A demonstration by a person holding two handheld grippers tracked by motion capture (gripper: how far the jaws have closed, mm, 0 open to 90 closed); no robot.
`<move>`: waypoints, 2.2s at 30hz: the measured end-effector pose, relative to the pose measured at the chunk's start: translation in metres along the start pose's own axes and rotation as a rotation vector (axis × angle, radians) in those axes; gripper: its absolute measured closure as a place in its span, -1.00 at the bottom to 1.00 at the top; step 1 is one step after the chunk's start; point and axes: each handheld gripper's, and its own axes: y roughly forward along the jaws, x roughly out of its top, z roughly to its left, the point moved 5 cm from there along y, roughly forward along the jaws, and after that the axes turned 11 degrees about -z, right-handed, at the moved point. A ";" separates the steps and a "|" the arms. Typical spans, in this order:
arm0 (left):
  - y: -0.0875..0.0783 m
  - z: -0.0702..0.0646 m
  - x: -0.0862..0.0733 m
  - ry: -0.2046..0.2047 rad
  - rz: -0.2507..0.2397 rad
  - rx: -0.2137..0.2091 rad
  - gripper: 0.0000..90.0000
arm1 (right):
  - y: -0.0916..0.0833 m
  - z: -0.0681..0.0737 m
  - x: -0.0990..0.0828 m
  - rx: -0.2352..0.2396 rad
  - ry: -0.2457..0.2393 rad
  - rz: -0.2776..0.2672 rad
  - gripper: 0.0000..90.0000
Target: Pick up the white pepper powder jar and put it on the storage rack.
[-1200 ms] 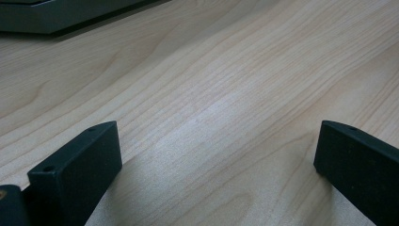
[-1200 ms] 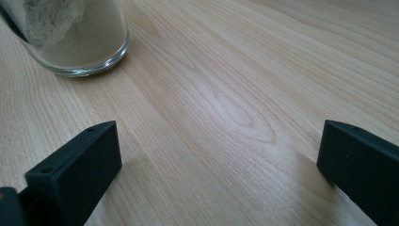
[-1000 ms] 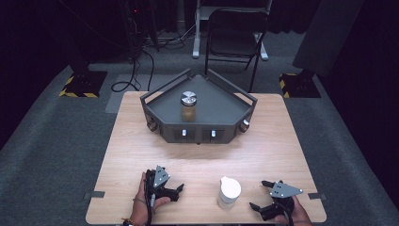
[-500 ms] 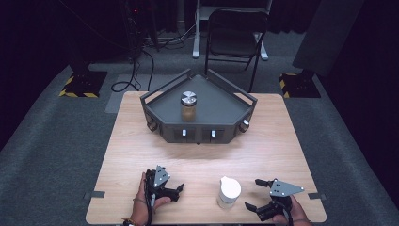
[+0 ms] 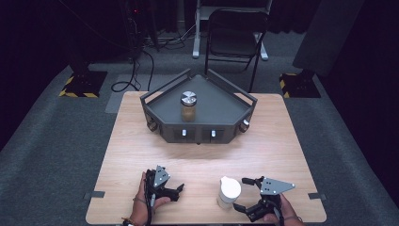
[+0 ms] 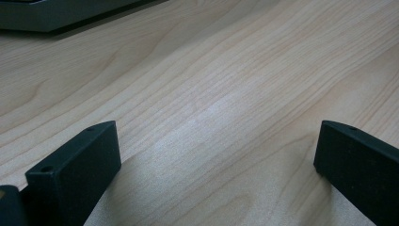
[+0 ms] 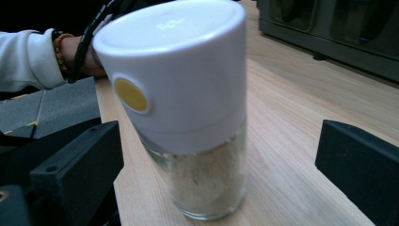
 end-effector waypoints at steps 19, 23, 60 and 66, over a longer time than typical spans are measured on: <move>0.000 0.000 0.000 0.004 -0.001 0.001 -0.98 | 0.031 0.013 -0.009 -0.018 -0.029 -0.048 -0.39; 0.000 0.000 0.000 0.003 -0.001 0.001 -0.98 | 0.031 0.016 -0.011 -0.033 -0.038 -0.059 -0.37; 0.000 0.000 0.000 -0.002 0.002 0.006 -0.98 | 0.025 0.010 0.057 -0.259 -0.067 -0.109 -0.35; 0.000 0.000 0.000 -0.004 0.002 0.005 -0.98 | 0.026 0.003 0.080 -0.293 -0.084 -0.121 -0.35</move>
